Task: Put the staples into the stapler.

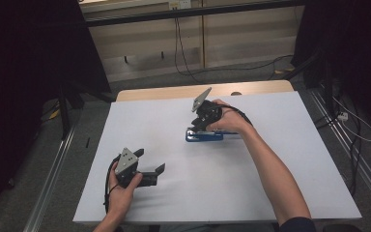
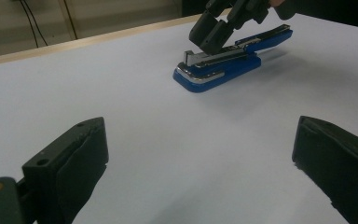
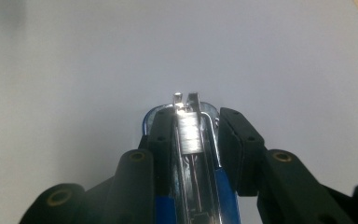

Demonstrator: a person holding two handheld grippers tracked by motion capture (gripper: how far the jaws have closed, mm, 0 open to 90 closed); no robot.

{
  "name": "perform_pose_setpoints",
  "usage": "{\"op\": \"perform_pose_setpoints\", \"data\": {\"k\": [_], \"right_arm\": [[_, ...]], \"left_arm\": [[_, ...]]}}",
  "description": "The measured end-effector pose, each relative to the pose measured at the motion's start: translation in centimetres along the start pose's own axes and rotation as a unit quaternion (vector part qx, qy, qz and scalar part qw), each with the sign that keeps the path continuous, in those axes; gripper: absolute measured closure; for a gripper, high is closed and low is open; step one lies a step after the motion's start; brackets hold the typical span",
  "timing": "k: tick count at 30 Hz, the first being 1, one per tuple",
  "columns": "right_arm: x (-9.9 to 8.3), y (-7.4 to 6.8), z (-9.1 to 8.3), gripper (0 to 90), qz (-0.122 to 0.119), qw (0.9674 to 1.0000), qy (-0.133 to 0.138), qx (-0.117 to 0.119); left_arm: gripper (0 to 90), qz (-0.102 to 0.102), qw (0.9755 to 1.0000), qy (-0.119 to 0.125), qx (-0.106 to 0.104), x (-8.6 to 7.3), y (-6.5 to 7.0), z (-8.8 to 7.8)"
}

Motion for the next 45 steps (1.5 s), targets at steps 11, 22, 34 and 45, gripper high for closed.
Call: {"op": "perform_pose_setpoints", "data": {"k": [11,22,34,45], "right_arm": [[-0.4,0.7,-0.8,40.9,0.057,0.9975,0.026,-0.034],[-0.8,0.6,-1.5,12.7,0.098,0.9919,0.054,-0.060],[-2.1,0.1,-2.0,6.4,0.136,0.9836,0.079,-0.088],[-2.0,-1.5,-3.2,7.0,0.127,0.9794,0.112,-0.109]], "left_arm": [[3.6,-0.002,1.0000,0.000,0.001,0.0,-0.1,0.1],[3.6,-0.001,1.0000,0.000,0.002,0.0,-0.2,0.0],[3.6,0.000,1.0000,0.000,0.005,0.0,-0.3,0.0],[3.6,-0.002,1.0000,-0.002,0.006,-0.1,-0.3,0.1]]}}
Point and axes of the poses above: each handheld gripper's, and its own axes: z roughly forward along the jaws, x roughly out of its top, y roughly to its right, the point moved 9 cm from there along z, roughly forward along the jaws, and after that the axes turned 6 degrees about z, right-handed, at the moved point
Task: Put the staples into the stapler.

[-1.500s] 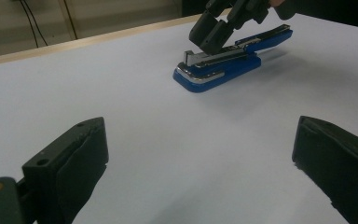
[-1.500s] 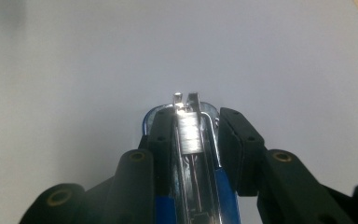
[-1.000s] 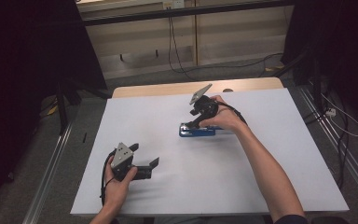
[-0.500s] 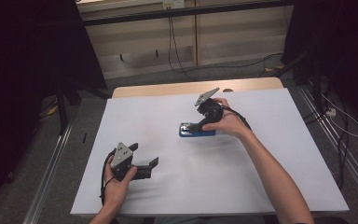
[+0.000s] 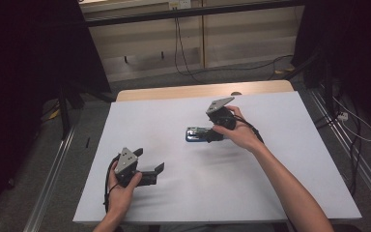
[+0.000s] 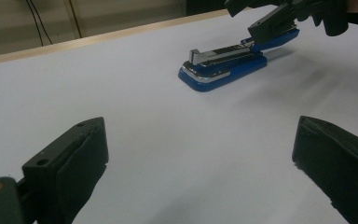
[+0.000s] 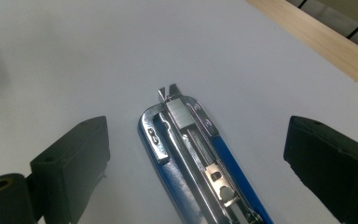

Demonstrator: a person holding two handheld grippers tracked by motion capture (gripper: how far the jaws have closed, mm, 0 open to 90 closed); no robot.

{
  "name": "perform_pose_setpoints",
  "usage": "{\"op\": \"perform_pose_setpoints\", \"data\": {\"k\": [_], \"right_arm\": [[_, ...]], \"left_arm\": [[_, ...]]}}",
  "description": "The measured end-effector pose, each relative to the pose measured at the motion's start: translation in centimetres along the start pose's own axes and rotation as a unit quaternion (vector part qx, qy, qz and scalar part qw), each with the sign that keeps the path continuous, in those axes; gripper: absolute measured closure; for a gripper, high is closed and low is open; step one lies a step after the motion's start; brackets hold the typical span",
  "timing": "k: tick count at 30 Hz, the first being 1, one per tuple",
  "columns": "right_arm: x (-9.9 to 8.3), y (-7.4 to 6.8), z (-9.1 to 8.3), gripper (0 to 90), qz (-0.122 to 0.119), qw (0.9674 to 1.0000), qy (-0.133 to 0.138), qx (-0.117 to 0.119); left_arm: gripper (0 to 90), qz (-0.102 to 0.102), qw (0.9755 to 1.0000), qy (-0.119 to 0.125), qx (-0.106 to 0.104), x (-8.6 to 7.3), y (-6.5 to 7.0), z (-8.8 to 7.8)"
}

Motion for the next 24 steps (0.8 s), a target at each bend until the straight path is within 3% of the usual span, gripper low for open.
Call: {"op": "perform_pose_setpoints", "data": {"k": [10,18,24], "right_arm": [[-1.6,0.9,-1.3,6.3,0.046,0.9978,0.022,-0.042],[-2.5,1.6,-3.5,5.8,0.071,0.9930,0.054,-0.077],[-4.0,2.8,-4.4,5.4,0.105,0.9846,0.074,-0.118]], "left_arm": [[3.6,-0.001,1.0000,-0.002,0.001,-0.1,-0.1,0.0],[3.6,-0.002,1.0000,-0.008,0.003,-0.3,-0.2,0.2],[3.6,0.001,1.0000,-0.008,-0.003,-0.3,0.3,0.2]]}}
Point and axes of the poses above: each handheld gripper's, and its own axes: z roughly forward along the jaws, x roughly out of its top, y roughly to its right, the point moved 9 cm from there along z, roughly forward along the jaws, and after that the axes turned 6 degrees about z, right-handed, at the moved point
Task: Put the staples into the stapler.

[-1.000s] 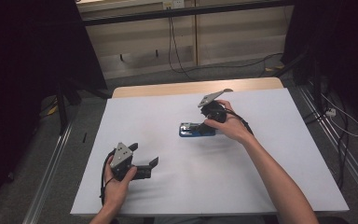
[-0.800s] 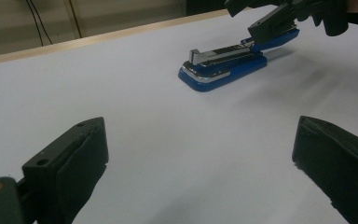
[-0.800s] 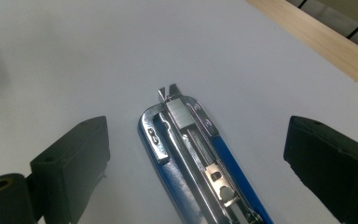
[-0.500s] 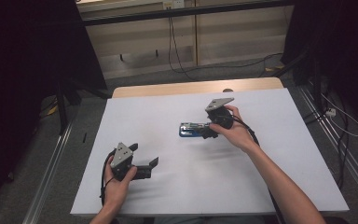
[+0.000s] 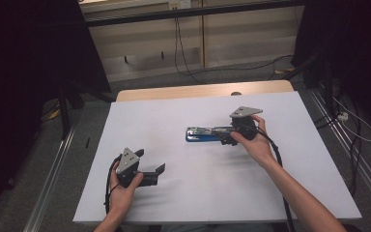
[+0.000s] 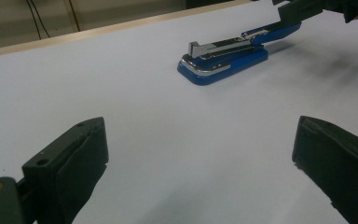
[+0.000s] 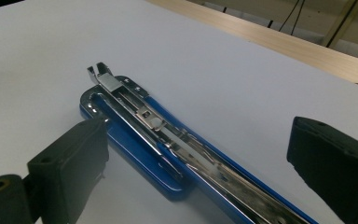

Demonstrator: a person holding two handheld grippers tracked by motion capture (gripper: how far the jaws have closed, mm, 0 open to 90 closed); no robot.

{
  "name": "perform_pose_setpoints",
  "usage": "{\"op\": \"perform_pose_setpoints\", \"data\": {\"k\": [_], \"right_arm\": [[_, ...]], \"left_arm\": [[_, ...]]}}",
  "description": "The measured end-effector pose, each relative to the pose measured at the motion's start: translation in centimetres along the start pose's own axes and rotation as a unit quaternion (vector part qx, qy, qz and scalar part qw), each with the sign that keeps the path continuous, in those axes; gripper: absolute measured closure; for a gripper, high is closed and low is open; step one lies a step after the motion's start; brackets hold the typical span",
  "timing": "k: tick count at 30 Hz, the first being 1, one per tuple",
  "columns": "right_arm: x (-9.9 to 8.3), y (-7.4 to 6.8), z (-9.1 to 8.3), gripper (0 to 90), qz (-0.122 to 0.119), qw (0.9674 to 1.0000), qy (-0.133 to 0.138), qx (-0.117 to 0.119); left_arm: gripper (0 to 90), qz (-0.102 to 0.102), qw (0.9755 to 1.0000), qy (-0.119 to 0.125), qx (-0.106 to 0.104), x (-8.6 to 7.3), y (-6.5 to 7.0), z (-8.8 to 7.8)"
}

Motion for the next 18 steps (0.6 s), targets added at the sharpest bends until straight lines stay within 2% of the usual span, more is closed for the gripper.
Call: {"op": "perform_pose_setpoints", "data": {"k": [5,7,12,18], "right_arm": [[0.2,0.9,-1.4,5.3,0.014,0.9995,0.023,-0.015],[-0.1,1.1,-1.9,5.3,0.013,0.9994,0.027,-0.019],[-1.1,1.4,-2.7,5.4,0.021,0.9989,0.035,-0.023],[-1.9,1.9,-4.0,5.4,0.022,0.9981,0.046,-0.035]], "left_arm": [[3.5,-0.004,1.0000,-0.005,0.004,-0.2,-0.3,0.1],[3.5,-0.006,1.0000,-0.001,-0.003,-0.1,-0.2,0.2],[3.4,0.000,1.0000,-0.004,0.002,-0.2,0.0,0.3],[3.4,-0.007,1.0000,0.001,0.006,-0.1,-0.3,0.1]]}}
Point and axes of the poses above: each handheld gripper's, and its own axes: z roughly forward along the jaws, x roughly out of its top, y roughly to its right, the point moved 9 cm from there along z, roughly forward along the jaws, and after that the axes turned 6 degrees about z, right-handed, at the moved point
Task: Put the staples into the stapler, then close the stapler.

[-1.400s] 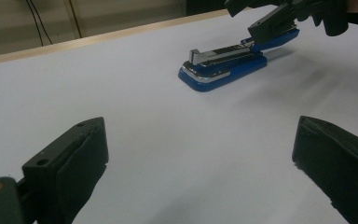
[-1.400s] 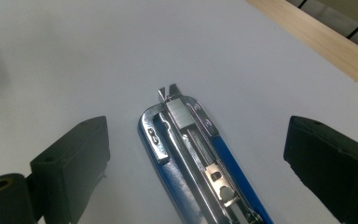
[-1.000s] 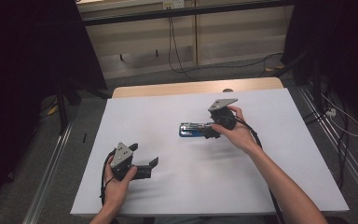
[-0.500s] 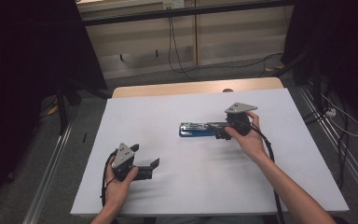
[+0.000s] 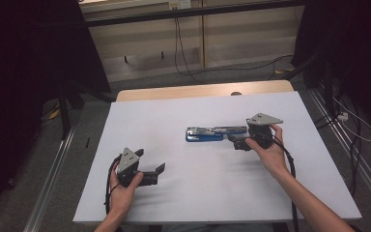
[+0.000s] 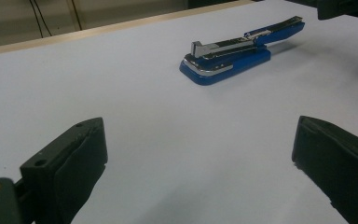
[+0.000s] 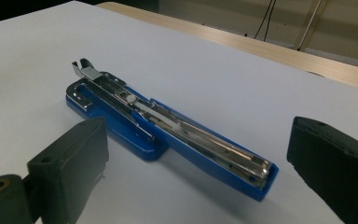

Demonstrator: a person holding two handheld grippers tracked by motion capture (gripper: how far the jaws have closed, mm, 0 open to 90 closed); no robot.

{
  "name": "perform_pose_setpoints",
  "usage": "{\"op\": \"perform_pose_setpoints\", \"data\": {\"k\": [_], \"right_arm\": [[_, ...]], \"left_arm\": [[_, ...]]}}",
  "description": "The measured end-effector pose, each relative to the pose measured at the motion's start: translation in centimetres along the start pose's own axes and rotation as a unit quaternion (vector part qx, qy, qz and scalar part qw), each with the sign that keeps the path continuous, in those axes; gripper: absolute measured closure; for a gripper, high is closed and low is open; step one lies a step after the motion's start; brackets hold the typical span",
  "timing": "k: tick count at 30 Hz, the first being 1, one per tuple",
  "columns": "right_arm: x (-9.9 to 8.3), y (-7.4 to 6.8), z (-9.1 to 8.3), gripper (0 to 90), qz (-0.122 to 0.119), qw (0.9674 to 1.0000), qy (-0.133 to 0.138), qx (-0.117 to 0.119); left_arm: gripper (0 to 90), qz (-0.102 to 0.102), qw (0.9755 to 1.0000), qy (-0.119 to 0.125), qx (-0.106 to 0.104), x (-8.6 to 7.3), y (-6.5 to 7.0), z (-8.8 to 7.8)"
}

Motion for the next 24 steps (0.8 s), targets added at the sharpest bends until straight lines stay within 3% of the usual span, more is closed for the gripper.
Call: {"op": "perform_pose_setpoints", "data": {"k": [4,7,16,19,24], "right_arm": [[-0.7,0.5,-0.8,5.1,0.006,1.0000,-0.001,-0.005],[-0.9,0.7,-1.2,5.1,0.012,0.9999,0.000,-0.004],[-1.6,0.9,-2.5,3.5,0.005,1.0000,-0.004,0.003],[-1.8,0.9,-3.0,3.6,-0.001,1.0000,-0.001,-0.004],[-2.6,1.4,-3.1,2.9,0.018,0.9997,-0.012,-0.009]], "left_arm": [[3.4,0.000,1.0000,0.000,0.003,0.0,0.0,0.0],[3.4,0.013,0.9998,-0.009,0.008,-0.2,0.0,0.1],[5.4,0.014,0.9998,-0.015,0.001,-0.4,0.2,0.5],[5.6,0.010,0.9999,-0.014,-0.002,-0.4,0.3,0.6],[6.1,0.023,0.9995,-0.020,0.000,-0.1,0.6,0.7]]}}
Point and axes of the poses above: each handheld gripper's, and its own axes: z roughly forward along the jaws, x roughly out of its top, y roughly to its right, the point moved 9 cm from there along z, roughly forward along the jaws, and after that the axes turned 6 degrees about z, right-handed, at the moved point
